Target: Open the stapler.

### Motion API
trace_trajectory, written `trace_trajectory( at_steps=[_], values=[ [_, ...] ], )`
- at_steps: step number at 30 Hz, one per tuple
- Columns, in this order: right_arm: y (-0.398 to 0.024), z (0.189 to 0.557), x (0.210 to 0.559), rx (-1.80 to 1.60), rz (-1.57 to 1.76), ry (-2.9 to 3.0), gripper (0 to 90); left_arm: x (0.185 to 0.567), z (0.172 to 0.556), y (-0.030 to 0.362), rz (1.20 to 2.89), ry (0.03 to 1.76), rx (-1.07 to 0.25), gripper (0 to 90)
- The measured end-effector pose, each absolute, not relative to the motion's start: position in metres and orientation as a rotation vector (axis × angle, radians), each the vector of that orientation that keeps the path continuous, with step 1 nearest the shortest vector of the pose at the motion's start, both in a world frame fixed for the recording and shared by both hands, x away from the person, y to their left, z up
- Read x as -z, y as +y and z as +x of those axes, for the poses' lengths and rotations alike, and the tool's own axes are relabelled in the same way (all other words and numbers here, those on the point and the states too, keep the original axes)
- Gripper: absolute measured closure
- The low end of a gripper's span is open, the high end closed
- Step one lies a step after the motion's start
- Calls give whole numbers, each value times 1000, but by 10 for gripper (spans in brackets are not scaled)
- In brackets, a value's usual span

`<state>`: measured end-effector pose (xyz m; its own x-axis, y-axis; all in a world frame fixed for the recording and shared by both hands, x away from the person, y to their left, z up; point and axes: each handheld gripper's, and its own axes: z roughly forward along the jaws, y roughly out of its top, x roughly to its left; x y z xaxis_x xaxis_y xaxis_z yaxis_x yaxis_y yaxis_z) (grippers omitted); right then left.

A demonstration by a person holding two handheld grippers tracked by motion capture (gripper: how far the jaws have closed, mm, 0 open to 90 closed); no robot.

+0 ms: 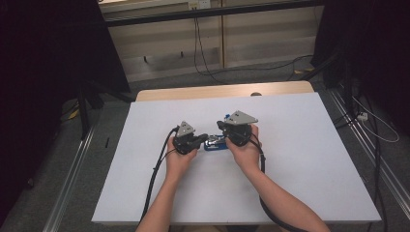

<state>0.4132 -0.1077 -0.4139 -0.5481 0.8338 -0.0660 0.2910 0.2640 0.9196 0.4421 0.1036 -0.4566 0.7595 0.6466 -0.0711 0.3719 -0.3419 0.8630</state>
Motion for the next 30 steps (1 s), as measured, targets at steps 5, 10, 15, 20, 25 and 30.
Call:
trace_trajectory(
  at_steps=[5,10,15,20,25,30],
  values=[
    [-116,411,412,-1261,1029,1962,900,456,441,102,1976,768,-362,900],
    [-123,409,411,-1249,1045,1949,900,456,441,102,1979,767,-362,900],
    [-133,407,411,-1234,1068,1924,900,456,441,102,1980,766,-362,900],
    [-144,407,412,-1220,1082,1918,900,456,440,102,1982,769,-364,900],
    [-159,408,415,-1218,1119,1897,900,456,441,103,1979,772,-355,900],
    [-162,408,414,-1214,1095,1902,900,455,441,102,1984,768,-364,900]
  ],
)
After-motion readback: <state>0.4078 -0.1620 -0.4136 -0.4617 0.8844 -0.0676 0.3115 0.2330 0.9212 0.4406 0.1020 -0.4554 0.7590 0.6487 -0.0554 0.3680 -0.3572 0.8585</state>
